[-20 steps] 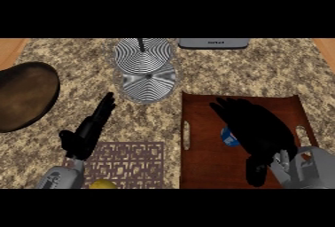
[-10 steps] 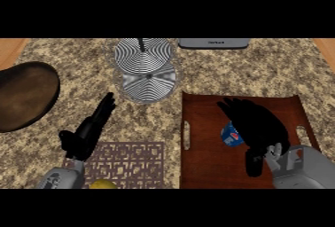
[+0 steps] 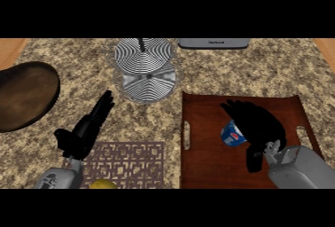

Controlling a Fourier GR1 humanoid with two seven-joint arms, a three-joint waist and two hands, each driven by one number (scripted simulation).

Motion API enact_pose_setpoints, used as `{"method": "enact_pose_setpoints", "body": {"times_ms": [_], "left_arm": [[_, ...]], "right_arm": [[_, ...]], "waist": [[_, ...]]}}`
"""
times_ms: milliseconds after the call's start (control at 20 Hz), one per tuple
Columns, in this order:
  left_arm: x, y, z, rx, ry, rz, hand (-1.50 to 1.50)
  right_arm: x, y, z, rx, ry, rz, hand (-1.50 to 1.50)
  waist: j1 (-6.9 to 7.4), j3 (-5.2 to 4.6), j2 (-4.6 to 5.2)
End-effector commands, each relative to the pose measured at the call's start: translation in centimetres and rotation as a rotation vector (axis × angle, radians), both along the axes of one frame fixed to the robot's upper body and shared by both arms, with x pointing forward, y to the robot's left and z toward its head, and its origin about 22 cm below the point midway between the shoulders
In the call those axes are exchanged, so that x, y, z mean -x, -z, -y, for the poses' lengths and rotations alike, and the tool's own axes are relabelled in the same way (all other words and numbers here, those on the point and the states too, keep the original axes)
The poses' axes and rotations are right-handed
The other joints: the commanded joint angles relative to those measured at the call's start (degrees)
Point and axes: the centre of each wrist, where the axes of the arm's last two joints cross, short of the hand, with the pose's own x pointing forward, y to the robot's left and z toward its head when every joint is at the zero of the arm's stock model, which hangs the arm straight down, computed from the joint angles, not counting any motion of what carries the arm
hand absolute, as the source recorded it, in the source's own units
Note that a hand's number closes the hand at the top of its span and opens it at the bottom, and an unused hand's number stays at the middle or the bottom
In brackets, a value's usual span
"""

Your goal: Pick the can from the tray and place it in the tiered basket

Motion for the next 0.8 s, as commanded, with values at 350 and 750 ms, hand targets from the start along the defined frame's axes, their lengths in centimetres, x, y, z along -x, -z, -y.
{"method": "enact_pose_setpoints", "body": {"times_ms": [350, 750], "left_arm": [[0.2, 1.7, 0.2, 0.014, 0.004, 0.004, 0.0], [-0.3, 1.4, -1.4, -0.004, -0.012, 0.001, 0.0]], "right_arm": [[-0.9, 2.1, -1.0, -0.202, -0.068, 0.049, 1.5], [-0.6, 2.9, 0.0, -0.207, -0.126, 0.104, 1.5]], "waist": [[0.04, 0.0, 0.11], [-0.08, -0.01, -0.01]]}}
